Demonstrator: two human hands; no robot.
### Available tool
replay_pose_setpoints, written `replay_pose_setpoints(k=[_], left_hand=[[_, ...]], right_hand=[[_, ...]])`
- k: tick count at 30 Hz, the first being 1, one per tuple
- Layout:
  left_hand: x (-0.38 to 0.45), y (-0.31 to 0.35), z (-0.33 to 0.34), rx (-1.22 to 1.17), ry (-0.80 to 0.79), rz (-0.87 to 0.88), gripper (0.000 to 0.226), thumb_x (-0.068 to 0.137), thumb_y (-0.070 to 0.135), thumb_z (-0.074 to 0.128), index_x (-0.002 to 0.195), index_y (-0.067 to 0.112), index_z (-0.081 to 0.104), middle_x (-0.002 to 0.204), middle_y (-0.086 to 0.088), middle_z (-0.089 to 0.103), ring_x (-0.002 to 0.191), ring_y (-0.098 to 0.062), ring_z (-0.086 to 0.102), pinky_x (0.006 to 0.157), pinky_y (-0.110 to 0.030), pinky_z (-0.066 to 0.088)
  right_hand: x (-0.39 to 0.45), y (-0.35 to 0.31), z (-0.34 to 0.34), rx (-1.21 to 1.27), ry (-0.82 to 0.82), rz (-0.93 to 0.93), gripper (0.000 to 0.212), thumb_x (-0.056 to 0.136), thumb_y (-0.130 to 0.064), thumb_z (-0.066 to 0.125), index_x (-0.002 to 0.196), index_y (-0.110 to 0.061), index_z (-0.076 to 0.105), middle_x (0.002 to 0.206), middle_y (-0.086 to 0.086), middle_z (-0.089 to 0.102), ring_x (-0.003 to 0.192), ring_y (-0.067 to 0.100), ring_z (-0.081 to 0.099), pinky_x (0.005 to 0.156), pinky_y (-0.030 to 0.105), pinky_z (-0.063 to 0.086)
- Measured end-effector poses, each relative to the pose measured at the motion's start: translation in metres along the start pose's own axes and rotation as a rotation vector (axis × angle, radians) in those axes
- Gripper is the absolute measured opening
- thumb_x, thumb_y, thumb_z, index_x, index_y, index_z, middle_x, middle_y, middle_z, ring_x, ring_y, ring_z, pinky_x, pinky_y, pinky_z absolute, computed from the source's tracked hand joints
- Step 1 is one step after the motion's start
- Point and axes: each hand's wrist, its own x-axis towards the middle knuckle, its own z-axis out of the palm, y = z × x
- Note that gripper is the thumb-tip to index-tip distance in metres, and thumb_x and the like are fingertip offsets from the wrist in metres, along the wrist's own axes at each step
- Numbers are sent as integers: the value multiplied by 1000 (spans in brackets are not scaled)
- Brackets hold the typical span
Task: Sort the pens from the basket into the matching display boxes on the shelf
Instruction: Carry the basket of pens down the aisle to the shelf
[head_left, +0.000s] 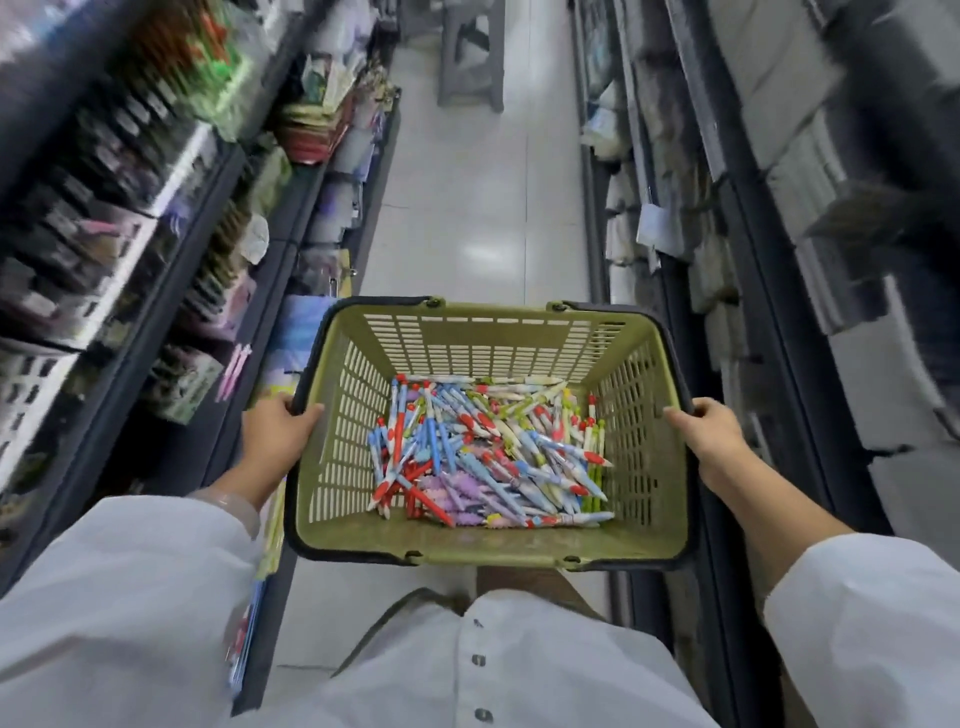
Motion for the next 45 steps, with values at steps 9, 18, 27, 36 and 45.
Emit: replay_pose_setpoints(k=[9, 18, 27, 36, 45], left_hand=[[252, 144, 24, 84, 46, -37, 49, 84, 21, 66, 47, 11, 36, 49, -14, 40, 63, -39, 53, 52, -39, 28], [507, 282, 43, -23, 40, -63, 34, 83, 26, 66, 72, -6, 63, 71, -26, 63, 70, -35, 58, 61, -40, 41], [772, 442, 75, -31, -38, -47, 33, 85, 26, 65, 60, 6, 56, 55, -10, 54, 59, -29, 52, 51, -32, 32], [984, 612, 111, -59, -20, -23, 28, 84, 25, 65, 61, 10, 58, 60, -13, 57, 65, -30, 53, 51, -32, 30], [1165, 738, 146, -67, 87, -183, 37, 84, 23, 66, 57, 1, 52, 62, -23, 55, 61, -28, 49, 56, -37, 33]], right_hand=[[230, -193, 78, 76, -67, 44, 12, 92, -15, 57, 98, -4, 55, 79, 5, 54, 70, 17, 53, 58, 29, 41], [436, -406, 126, 34, -80, -17, 16, 90, -18, 59, 85, -5, 54, 75, 10, 53, 69, 24, 53, 63, 34, 44], [628, -592, 172, 67, -12, 56, 16, 89, -16, 60, 82, -8, 48, 81, 17, 48, 75, 28, 49, 73, 43, 46], [838, -761, 210, 120, 43, 11, 14, 90, -11, 58, 80, -7, 49, 76, 12, 50, 69, 26, 50, 60, 22, 48], [1064, -969, 261, -40, -81, -40, 27, 93, -14, 55, 69, -11, 43, 60, 4, 40, 52, 15, 36, 37, 23, 32]])
